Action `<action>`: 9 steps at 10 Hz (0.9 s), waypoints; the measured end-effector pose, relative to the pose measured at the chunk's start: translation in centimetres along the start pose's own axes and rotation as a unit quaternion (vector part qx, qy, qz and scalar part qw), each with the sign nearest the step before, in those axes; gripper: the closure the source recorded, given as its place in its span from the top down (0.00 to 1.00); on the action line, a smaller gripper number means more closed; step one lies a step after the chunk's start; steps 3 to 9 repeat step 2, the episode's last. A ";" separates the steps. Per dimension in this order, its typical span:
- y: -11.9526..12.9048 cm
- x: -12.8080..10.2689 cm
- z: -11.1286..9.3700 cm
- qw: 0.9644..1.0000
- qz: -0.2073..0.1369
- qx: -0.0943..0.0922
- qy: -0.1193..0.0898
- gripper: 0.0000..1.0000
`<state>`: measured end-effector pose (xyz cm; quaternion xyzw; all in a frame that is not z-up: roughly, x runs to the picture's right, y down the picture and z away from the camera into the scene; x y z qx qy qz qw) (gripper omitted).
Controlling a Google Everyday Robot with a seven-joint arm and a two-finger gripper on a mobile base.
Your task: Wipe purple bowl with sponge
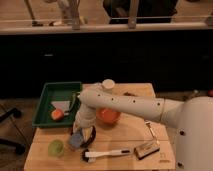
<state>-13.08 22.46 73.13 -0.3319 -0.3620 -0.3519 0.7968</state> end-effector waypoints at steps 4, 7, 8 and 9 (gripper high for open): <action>0.1 0.9 0.0 1.000 0.006 -0.003 0.013 0.05; 0.1 0.9 0.0 1.000 0.006 -0.003 0.013 0.05; 0.1 0.9 0.0 1.000 0.006 -0.003 0.013 0.05; 0.1 0.9 0.0 1.000 0.006 -0.003 0.013 0.05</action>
